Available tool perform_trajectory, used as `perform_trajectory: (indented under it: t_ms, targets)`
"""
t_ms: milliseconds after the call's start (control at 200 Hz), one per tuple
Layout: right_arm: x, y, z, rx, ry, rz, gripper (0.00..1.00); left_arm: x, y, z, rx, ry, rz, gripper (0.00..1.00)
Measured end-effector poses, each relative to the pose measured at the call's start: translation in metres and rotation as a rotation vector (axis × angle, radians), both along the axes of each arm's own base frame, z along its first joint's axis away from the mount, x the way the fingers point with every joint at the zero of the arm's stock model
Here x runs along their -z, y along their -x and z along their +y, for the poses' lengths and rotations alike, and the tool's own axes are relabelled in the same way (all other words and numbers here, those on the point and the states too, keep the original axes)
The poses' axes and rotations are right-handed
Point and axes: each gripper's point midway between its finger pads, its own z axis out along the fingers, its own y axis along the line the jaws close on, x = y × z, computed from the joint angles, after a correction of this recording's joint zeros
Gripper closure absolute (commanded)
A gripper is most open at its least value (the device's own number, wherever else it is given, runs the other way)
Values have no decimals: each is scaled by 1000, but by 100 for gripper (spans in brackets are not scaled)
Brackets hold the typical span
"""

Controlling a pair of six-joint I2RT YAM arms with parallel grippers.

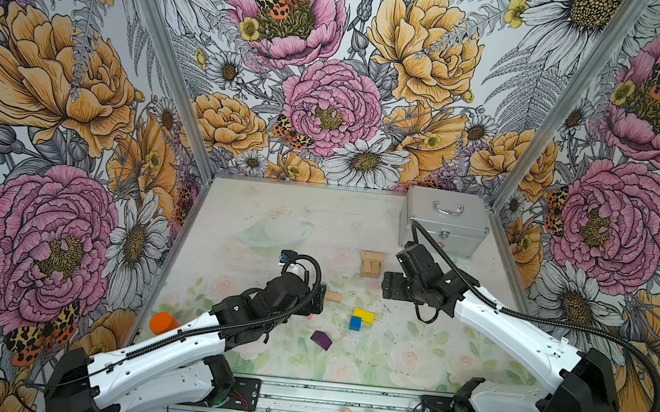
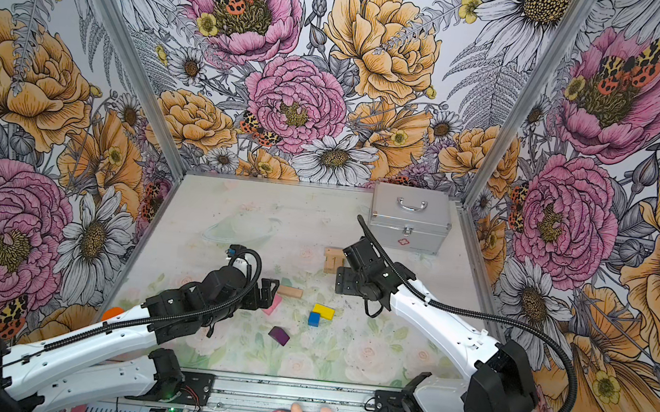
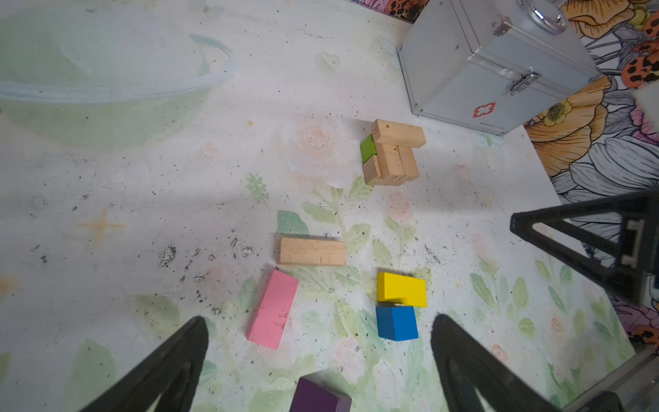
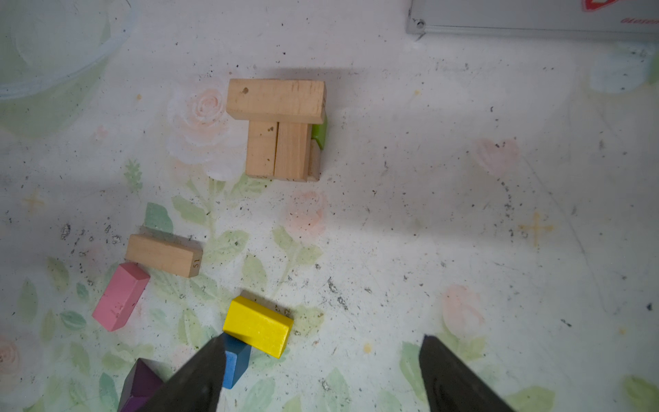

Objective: Build the wood block tower

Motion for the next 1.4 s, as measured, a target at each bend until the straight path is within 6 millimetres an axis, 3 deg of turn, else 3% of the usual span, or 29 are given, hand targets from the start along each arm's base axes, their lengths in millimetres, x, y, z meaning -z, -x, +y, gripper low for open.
perform_trajectory:
  t_ms: [305,555,695,911,1231,1396]
  targets:
    - [9,13,0,-20,-25,39,12,-4,-16,-17,47,4,0,1]
    - [16,18,-1,7,-35,68,13,-6,-20,-10,43,8,-13,2]
    - [20,17,2,21,-26,82,13,-1,-12,1,37,18,-20,4]
    - [25,6,42,-15,-1,113,13,11,8,22,16,69,-30,5]
    - [12,-22,85,-12,-41,95,14,14,25,40,-5,152,-64,6]
    - [19,-21,110,-48,-35,114,14,23,30,45,-13,168,-62,6]
